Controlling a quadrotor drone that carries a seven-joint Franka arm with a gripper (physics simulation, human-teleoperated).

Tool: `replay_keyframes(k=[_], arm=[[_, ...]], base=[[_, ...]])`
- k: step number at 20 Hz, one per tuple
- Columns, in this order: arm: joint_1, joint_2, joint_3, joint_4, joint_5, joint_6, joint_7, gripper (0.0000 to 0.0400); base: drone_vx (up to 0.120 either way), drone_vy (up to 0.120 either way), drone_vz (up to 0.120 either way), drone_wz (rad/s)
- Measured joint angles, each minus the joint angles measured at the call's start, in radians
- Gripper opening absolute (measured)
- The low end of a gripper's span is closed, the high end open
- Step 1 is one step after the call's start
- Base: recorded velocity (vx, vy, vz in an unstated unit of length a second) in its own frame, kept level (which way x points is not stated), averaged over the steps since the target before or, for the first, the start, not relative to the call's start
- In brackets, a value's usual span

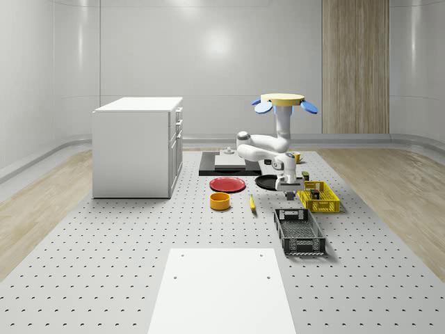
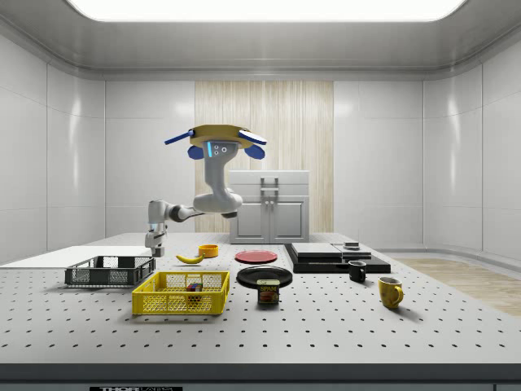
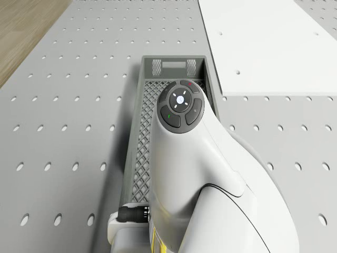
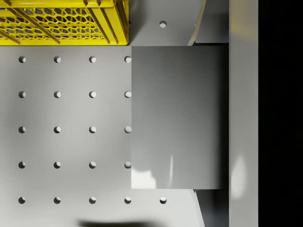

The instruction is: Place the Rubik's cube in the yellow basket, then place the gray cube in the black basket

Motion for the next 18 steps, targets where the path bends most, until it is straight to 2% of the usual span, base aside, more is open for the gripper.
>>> replay_keyframes(k=[18], arm=[[-0.001,-0.004,0.0,0.0,0.002,0.004,0.001,0.025]], base=[[0.12,0.0,0.0,0.0]])
